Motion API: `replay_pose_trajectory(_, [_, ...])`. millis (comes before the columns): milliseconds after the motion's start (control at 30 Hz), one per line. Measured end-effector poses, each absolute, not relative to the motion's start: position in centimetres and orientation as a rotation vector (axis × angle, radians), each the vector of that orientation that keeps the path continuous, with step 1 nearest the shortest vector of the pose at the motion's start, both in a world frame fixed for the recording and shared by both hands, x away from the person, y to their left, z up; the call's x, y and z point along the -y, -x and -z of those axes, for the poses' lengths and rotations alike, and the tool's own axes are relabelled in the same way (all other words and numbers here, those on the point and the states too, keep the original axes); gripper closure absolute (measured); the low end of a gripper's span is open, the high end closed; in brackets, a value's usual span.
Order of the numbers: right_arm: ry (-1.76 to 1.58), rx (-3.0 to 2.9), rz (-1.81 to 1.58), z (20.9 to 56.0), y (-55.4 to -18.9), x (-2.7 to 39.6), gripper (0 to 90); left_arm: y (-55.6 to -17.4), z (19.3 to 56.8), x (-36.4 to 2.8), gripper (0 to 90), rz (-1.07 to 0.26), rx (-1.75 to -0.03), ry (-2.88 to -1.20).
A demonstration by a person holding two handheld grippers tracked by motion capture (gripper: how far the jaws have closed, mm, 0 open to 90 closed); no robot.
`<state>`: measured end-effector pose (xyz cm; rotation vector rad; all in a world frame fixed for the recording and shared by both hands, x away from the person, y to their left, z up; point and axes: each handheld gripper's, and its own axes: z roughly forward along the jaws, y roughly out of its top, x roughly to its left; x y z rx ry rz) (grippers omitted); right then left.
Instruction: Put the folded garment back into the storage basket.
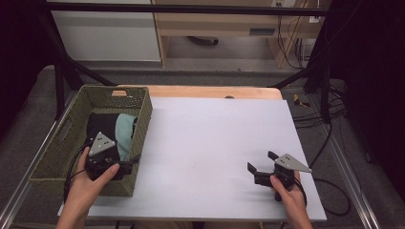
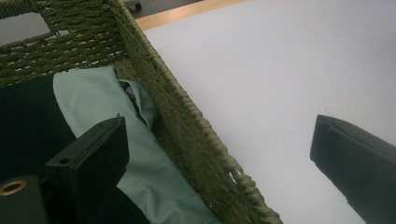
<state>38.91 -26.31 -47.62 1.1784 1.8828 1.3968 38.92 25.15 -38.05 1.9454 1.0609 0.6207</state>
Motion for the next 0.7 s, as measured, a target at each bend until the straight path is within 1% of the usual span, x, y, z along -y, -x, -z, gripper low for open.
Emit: replay_pose_trajectory(700, [-1.136,-1.902,-1.386,47.9,-38.9,25.1,5.3,-38.9,38.1,-25.1,4.5,-0.620,-1.052,-1.949])
